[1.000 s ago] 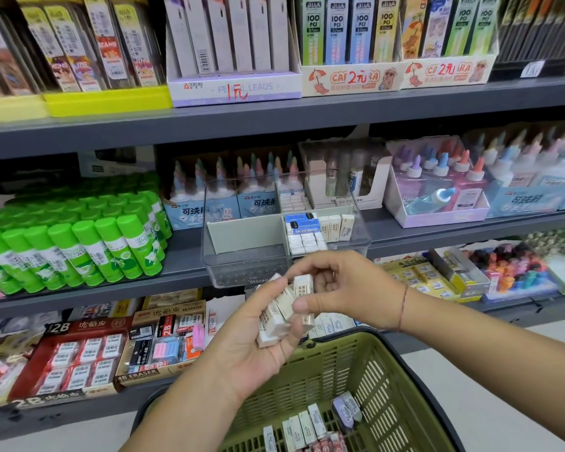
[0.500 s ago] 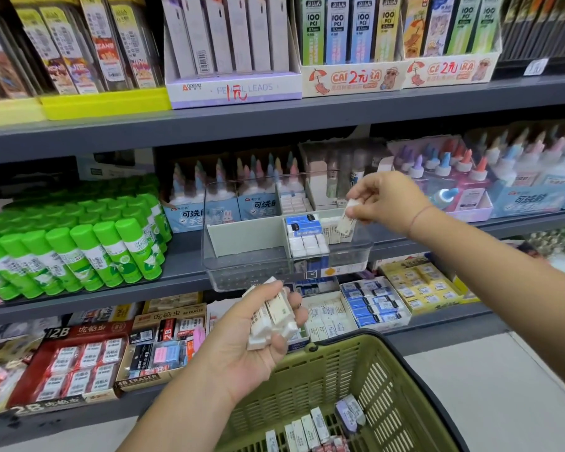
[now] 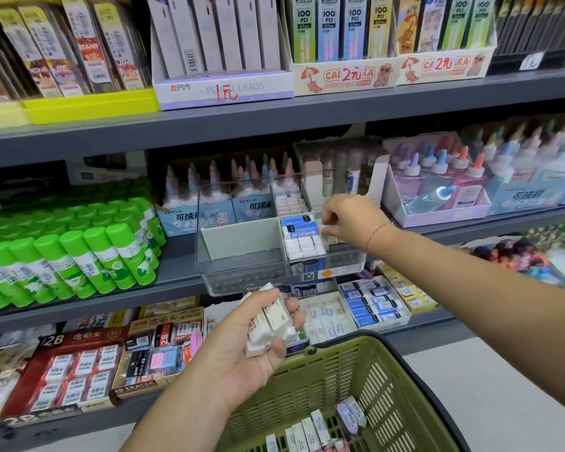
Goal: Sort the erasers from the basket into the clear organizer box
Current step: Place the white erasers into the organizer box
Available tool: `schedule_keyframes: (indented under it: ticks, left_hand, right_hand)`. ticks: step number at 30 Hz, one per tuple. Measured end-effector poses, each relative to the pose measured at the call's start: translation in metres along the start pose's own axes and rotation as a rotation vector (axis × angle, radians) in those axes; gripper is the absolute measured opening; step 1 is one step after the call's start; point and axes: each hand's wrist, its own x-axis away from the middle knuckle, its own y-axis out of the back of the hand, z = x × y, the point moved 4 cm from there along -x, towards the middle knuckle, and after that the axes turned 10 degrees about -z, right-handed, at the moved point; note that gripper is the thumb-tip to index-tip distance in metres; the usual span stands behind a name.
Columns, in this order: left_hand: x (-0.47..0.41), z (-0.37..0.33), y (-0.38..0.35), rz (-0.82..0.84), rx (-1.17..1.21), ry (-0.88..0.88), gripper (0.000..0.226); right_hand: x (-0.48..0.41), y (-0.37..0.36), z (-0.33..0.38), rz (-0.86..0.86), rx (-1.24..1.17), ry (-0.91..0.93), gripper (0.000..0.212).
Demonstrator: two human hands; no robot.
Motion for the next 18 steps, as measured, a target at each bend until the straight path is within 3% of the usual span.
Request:
schedule_keyframes:
  ticks: [5, 7, 10, 14, 16, 18]
  left_hand:
    - [0.002, 0.001, -0.006, 0.062, 0.033, 0.012, 0.065]
    - [0.003, 0.001, -0.006, 0.084, 0.053, 0.015, 0.064]
    - [0.004, 0.0, -0.007, 0.115, 0.068, 0.01, 0.056]
    - [0.006, 0.001, -0.01, 0.109, -0.014, -0.038, 0.049]
    - [0.006, 0.003, -0.009, 0.081, -0.108, -0.091, 0.047]
    - [0.006, 0.005, -0.007, 0.047, -0.191, -0.126, 0.03]
  right_hand:
    - [0.0, 0.008, 0.002, 0.041, 0.03, -0.019, 0.013]
    - [0.006, 0.022, 0.009, -0.016, 0.033, -0.028, 0.015]
    - [0.028, 0.044, 0.035, -0.075, -0.285, -0.104, 0.012]
    - [0.071, 0.038, 0.079, 0.299, -0.821, -0.194, 0.009]
    - [0.084, 0.031, 0.088, 0.374, -0.911, -0.236, 0.008]
    - [0.088, 0.027, 0.088, 0.372, -0.919, -0.293, 0.009]
